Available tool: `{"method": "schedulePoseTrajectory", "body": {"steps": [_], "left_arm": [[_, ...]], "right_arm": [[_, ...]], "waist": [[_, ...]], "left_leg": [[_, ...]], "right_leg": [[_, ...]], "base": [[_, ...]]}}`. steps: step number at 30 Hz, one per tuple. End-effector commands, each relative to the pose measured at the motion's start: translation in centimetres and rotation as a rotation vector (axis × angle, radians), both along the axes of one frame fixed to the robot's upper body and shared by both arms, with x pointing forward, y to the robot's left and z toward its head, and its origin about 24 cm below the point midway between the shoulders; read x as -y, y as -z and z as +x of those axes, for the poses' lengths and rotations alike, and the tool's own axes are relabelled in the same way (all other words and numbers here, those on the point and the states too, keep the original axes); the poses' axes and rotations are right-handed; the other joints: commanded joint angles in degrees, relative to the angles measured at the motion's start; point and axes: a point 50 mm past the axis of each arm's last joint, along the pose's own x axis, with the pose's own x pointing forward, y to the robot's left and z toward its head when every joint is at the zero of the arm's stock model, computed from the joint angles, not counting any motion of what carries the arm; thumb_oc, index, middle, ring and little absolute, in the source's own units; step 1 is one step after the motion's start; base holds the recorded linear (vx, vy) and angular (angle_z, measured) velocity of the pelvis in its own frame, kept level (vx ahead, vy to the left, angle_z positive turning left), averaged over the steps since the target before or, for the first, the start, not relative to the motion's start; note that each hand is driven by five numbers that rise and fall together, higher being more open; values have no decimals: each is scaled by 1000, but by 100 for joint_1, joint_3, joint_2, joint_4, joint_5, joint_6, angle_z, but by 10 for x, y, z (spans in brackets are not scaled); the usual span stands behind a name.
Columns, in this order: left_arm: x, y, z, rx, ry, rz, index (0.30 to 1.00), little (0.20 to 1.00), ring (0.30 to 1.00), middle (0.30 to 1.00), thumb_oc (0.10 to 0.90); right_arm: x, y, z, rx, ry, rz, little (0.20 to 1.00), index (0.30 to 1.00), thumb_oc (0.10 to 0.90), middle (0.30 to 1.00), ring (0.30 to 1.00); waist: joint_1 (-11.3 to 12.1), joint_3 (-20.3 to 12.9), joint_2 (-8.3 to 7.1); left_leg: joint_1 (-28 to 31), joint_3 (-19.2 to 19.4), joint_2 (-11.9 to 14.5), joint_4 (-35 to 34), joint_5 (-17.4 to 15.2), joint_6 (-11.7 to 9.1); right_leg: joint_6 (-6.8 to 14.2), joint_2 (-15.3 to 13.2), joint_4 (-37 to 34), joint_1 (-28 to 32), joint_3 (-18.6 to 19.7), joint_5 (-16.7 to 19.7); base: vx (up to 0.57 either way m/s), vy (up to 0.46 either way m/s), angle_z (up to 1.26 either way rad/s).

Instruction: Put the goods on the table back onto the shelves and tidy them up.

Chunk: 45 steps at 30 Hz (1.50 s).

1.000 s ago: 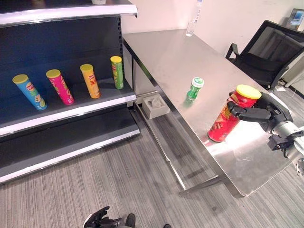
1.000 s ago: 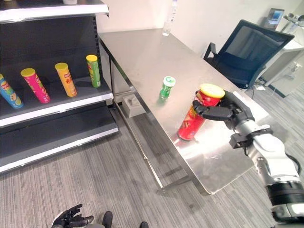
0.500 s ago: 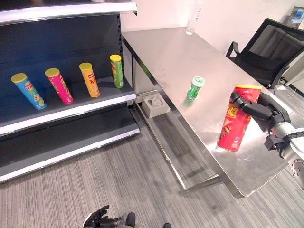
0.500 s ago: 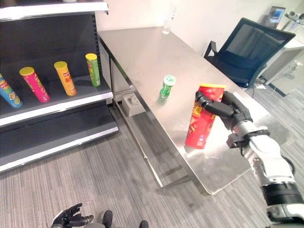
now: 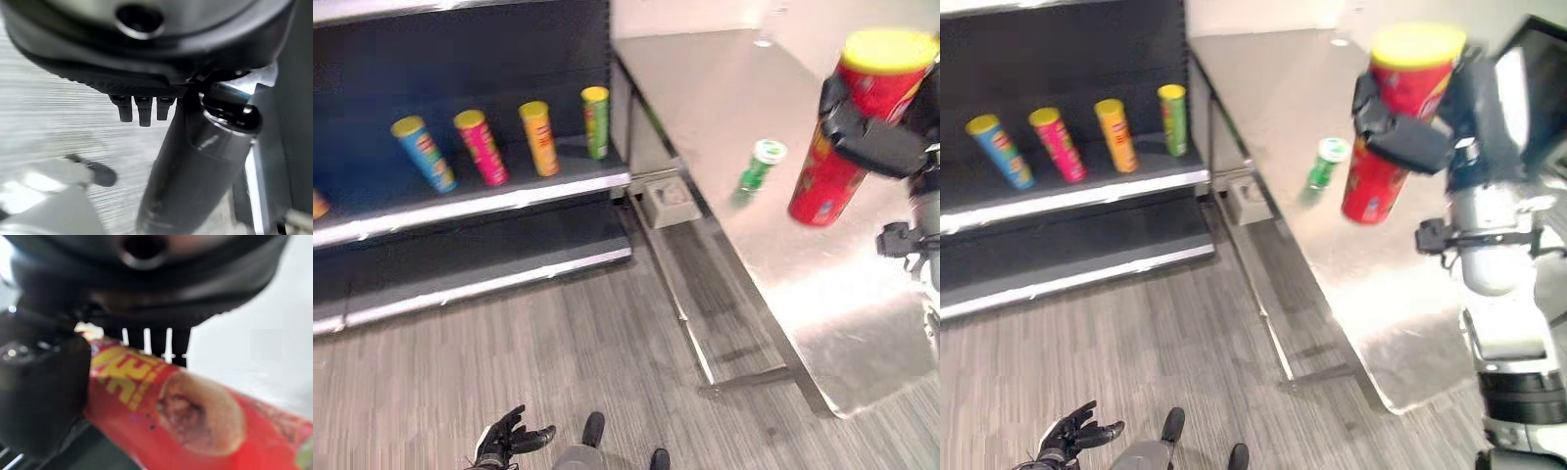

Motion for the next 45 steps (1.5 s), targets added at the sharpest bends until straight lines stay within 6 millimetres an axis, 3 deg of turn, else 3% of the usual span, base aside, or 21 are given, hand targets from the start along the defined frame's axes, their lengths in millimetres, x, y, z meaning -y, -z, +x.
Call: {"method": "schedulePoseTrajectory", "body": {"steps": [1, 2, 3, 4, 6, 7, 8, 12, 13, 14, 15, 16, 17, 22, 26, 27, 31, 33, 36, 41, 45], "left_arm": [[-17, -9, 5, 28, 10, 71, 900, 900, 900, 900, 800], [-17, -10, 6, 35, 17, 73, 900, 900, 900, 900, 800], [-18, -12, 10, 42, 32, 87, 900, 900, 900, 900, 800], [-18, -12, 10, 43, 33, 88, 900, 900, 900, 900, 800], [-16, -14, 14, 62, 40, 89, 900, 900, 900, 900, 800], [-16, -15, 14, 65, 46, 91, 900, 900, 900, 900, 800], [-18, -19, 22, 77, 102, 127, 900, 900, 900, 900, 800], [-26, -26, 35, 97, 135, 182, 900, 900, 900, 900, 800], [-31, -29, 37, 106, 125, 195, 900, 900, 900, 900, 800], [-37, -34, 40, 131, 88, 195, 900, 900, 900, 900, 800], [-37, -34, 40, 131, 88, 195, 900, 900, 900, 900, 800], [-40, -31, 29, 110, 39, 166, 900, 900, 900, 900, 800], [-40, -31, 29, 111, 38, 166, 900, 900, 900, 900, 800], [-23, -12, 6, 27, -12, 87, 900, 900, 900, 900, 800], [-11, -7, 3, 20, -8, 48, 900, 900, 900, 900, 800], [-2, -5, 7, 21, 34, 35, 900, 900, 900, 900, 800], [4, -5, 6, 23, 42, 20, 900, 900, 900, 900, 800], [1, -5, 5, 19, 45, 44, 900, 900, 900, 900, 800], [0, -6, 6, 21, 49, 58, 900, 900, 900, 900, 800], [4, -5, 6, 12, 94, 69, 900, 900, 900, 900, 800], [-2, -8, 13, 15, 145, 106, 900, 900, 900, 900, 800]], "right_arm": [[-9, -54, -34, 333, 47, -102, 300, 300, 400, 300, 300], [-9, -52, -36, 333, 44, -104, 300, 300, 400, 300, 300], [-8, -50, -39, 343, 40, -88, 300, 300, 400, 300, 300], [-7, -50, -39, 343, 41, -88, 300, 300, 400, 300, 300], [-3, -45, -40, 309, 38, -78, 300, 300, 400, 300, 300], [-2, -43, -39, 291, 43, -80, 300, 300, 400, 300, 300], [5, -36, -40, 248, 76, -82, 300, 300, 400, 300, 300], [2, -32, -35, 259, 81, -53, 300, 300, 400, 300, 300], [-1, -31, -34, 265, 58, -40, 300, 300, 400, 300, 300], [-2, -25, -31, 233, 42, -28, 300, 300, 400, 300, 300], [-2, -25, -31, 233, 42, -28, 300, 300, 400, 300, 300], [-3, -23, -30, 215, 11, -10, 300, 300, 400, 300, 300], [-3, -23, -31, 215, 11, -10, 300, 300, 400, 300, 300], [-8, -10, -28, 166, -7, -22, 300, 300, 400, 300, 300], [-11, -2, -29, 142, -41, 7, 300, 300, 400, 300, 300], [-7, 1, -31, 125, -21, 8, 300, 300, 400, 300, 300], [-8, 6, -30, 100, -33, 16, 300, 300, 400, 300, 300], [-9, 19, -28, 61, -69, 74, 300, 300, 400, 300, 300], [-10, 28, -27, 31, -77, 91, 300, 300, 400, 300, 300], [-11, 39, -27, -1, -66, 107, 300, 300, 400, 300, 300], [-14, 44, -24, -19, -64, 119, 300, 300, 400, 300, 300]], "waist": [[1, -413, -308], [-48, -385, -297], [-219, -355, -283], [-228, -354, -274], [-502, -430, -202], [-547, -464, -165], [-749, -695, 97], [-748, -658, 15], [-712, -621, 31], [-788, -588, 84], [-783, -590, 81], [-710, -591, 118], [-720, -591, 117], [-657, -501, -118], [-691, -366, -141], [-812, -240, -115], [-857, -251, -47], [-888, -363, -41], [-937, -426, 84], [-991, -613, 471], [-985, -614, 488]], "left_leg": [[-405, 278, -281, -13, -251, 18], [-347, 280, -161, 54, -373, 21], [-185, 327, 376, 208, -554, -18], [-207, 309, 378, 218, -538, -19], [-4, 522, 1490, 410, -375, -188], [17, 476, 1668, 495, -235, -265], [368, -41, 1633, 281, -694, -708], [279, 363, 951, 499, -1337, -405], [223, 513, 874, 531, -1329, -326], [211, 639, 651, 419, -1245, -172], [203, 644, 651, 404, -1217, -172], [367, 667, 289, 122, -1074, -17], [358, 658, 286, 112, -1046, -15], [506, 393, -426, -113, -898, 143], [325, 332, -601, 377, -1102, 143], [81, 862, -475, 833, -1250, 61], [-38, 1271, -178, 824, -1213, 83], [-311, 1162, 661, 219, -734, -107], [-427, 1121, 1066, -172, -480, -303], [-177, 1291, 1129, -189, -357, -498], [-51, 1541, 792, 114, -554, -343]], "right_leg": [[301, -129, 352, 207, 103, -568], [328, -234, 393, 162, -1, -520], [357, -540, 496, 36, -224, -457], [358, -533, 502, 23, -240, -442], [480, -950, 525, 7, -362, -418], [520, -1047, 529, 13, -344, -369], [824, -1478, 408, 191, -248, -109], [1063, -2402, 305, -151, -351, 1224], [987, -2405, 382, -236, -472, 1186], [743, -1862, 788, -375, -106, 640], [735, -1866, 828, -414, -90, 631], [483, -783, 1170, -383, 73, -304], [480, -786, 1172, -393, 65, -292], [19, 277, 773, -354, 497, -508], [65, 200, 442, -184, 400, -318], [117, 46, 306, -71, 224, -306], [162, -49, 220, -41, 144, -246], [248, -386, 273, -61, 123, -494], [345, -535, 237, 70, 190, -651], [533, -769, 124, 355, 97, -556], [731, -1326, 199, 347, 90, -315]], "base": [[-103, 153, 140], [-198, 398, 68], [-159, 334, 49], [-158, 518, 68], [-20, 545, 89], [238, 1097, 62], [237, 1132, 39], [10, 727, 45], [-145, 699, -69], [-98, 532, -73], [-16, 754, -6], [9, 396, 35], [28, 486, 38], [20, 189, 41], [14, 82, 56], [-29, 112, 98], [19, 164, 95], [226, 352, 32], [165, 218, 2], [212, 311, -10], [221, 386, -4]]}}
